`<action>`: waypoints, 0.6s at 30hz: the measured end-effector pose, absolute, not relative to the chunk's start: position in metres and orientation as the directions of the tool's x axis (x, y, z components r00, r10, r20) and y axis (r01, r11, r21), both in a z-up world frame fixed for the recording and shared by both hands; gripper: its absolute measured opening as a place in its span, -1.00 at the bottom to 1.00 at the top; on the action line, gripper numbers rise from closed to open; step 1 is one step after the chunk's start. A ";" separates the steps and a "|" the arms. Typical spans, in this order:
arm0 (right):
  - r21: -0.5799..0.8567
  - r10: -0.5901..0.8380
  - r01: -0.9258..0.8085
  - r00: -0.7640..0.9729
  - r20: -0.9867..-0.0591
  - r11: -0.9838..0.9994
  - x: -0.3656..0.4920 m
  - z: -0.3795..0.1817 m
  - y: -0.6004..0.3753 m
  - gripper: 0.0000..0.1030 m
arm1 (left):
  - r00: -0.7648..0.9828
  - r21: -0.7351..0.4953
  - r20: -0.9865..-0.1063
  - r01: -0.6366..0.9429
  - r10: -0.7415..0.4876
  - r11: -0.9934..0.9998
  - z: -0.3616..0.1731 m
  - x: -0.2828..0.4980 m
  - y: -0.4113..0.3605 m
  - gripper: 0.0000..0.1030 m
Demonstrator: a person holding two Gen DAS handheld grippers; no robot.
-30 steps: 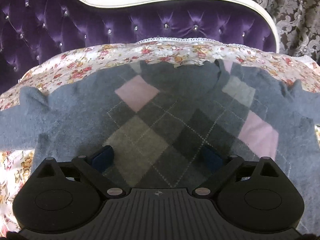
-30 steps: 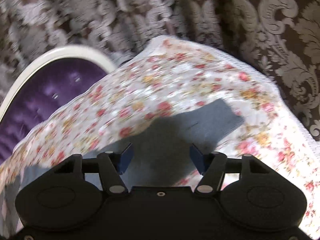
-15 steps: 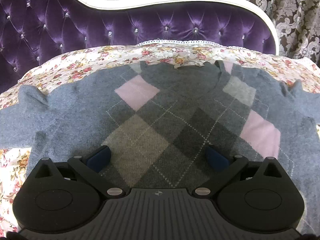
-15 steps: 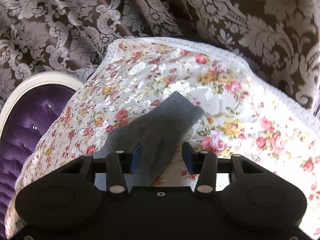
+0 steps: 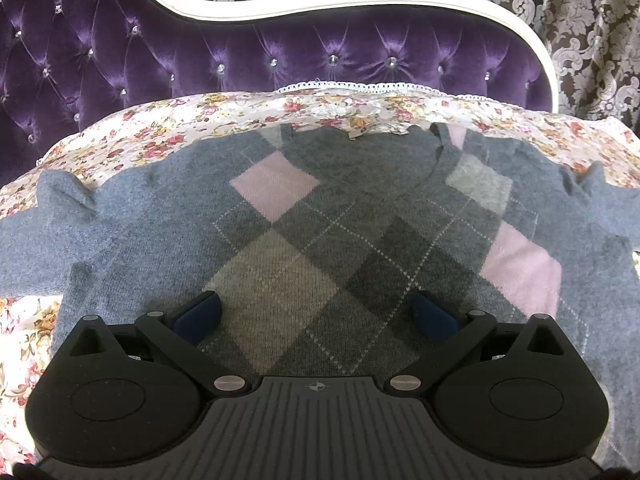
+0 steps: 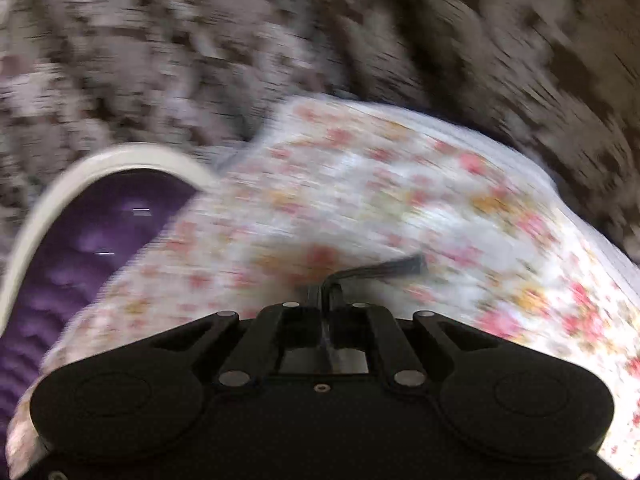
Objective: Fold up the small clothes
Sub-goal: 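Lift the sleeve with the right tool and fold it across the sweater body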
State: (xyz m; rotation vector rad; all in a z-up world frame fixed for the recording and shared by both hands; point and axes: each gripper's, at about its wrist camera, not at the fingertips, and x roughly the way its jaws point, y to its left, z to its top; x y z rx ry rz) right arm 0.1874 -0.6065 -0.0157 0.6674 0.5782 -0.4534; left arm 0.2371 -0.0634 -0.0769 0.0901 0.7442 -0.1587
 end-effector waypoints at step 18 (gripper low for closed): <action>0.492 0.460 -0.240 0.796 -0.394 0.837 0.286 0.102 -0.243 -0.80 | 0.726 -0.158 -0.661 0.114 -0.190 0.981 -0.019 0.232 0.015 0.77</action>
